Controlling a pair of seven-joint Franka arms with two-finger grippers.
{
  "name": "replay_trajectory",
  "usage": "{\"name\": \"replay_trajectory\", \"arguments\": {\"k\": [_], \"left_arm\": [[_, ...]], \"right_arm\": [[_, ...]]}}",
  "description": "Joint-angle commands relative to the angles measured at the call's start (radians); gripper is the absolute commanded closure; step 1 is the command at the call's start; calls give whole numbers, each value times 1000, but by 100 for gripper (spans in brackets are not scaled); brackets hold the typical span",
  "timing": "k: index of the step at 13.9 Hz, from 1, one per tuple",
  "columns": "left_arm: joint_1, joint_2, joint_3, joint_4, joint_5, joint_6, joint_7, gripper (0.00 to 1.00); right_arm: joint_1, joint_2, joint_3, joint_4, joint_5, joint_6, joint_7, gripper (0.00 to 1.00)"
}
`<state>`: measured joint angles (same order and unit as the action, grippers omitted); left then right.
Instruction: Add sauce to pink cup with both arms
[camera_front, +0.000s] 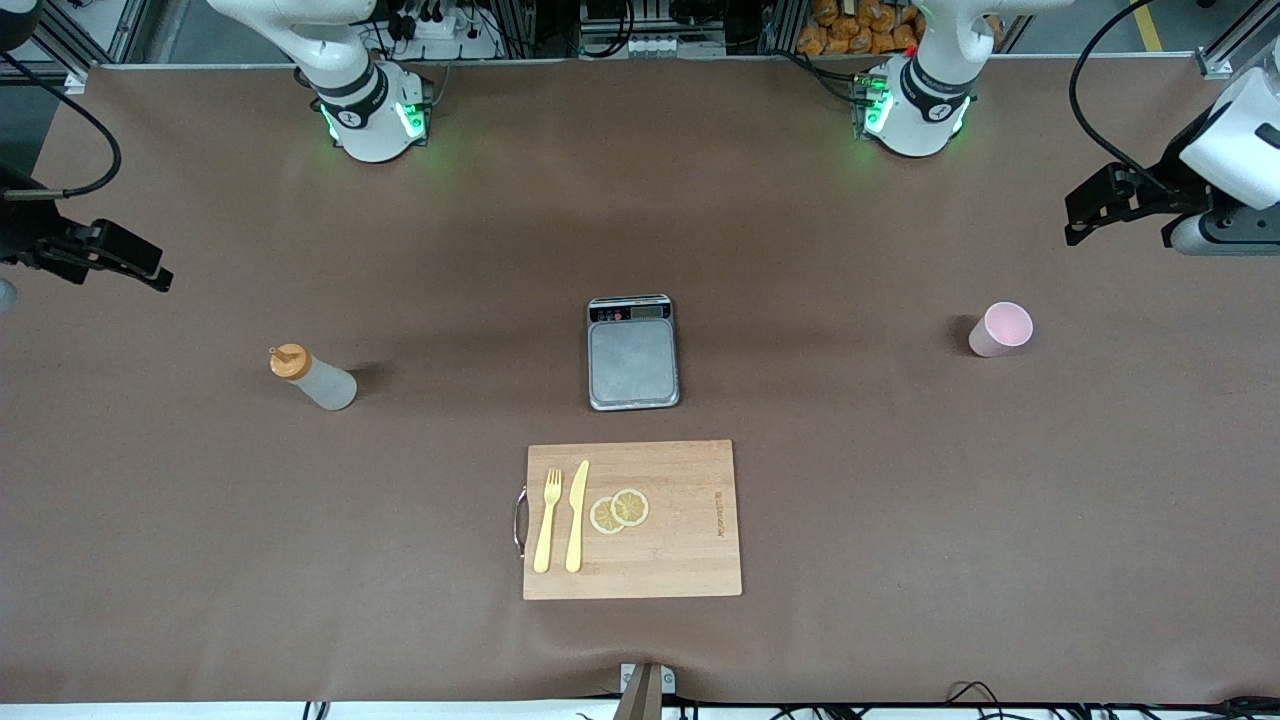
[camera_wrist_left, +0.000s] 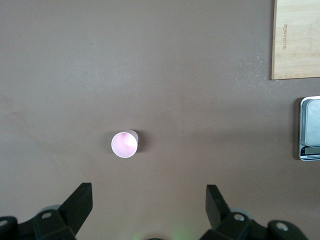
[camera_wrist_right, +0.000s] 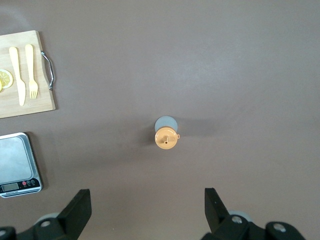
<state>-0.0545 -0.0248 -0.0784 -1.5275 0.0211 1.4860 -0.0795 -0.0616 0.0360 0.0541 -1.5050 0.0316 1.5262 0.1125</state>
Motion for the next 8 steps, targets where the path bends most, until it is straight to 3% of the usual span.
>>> {"name": "replay_trajectory", "arguments": {"k": [1,8], "left_arm": [[-1,-7,-4,4,22,-4,-14,0],[1,-14,-3,-45,22,-15,-17,0]], "right_arm": [[-15,4,10,11,14,-8,10,0],[-17,4,10,11,14,-8,9,0]]}}
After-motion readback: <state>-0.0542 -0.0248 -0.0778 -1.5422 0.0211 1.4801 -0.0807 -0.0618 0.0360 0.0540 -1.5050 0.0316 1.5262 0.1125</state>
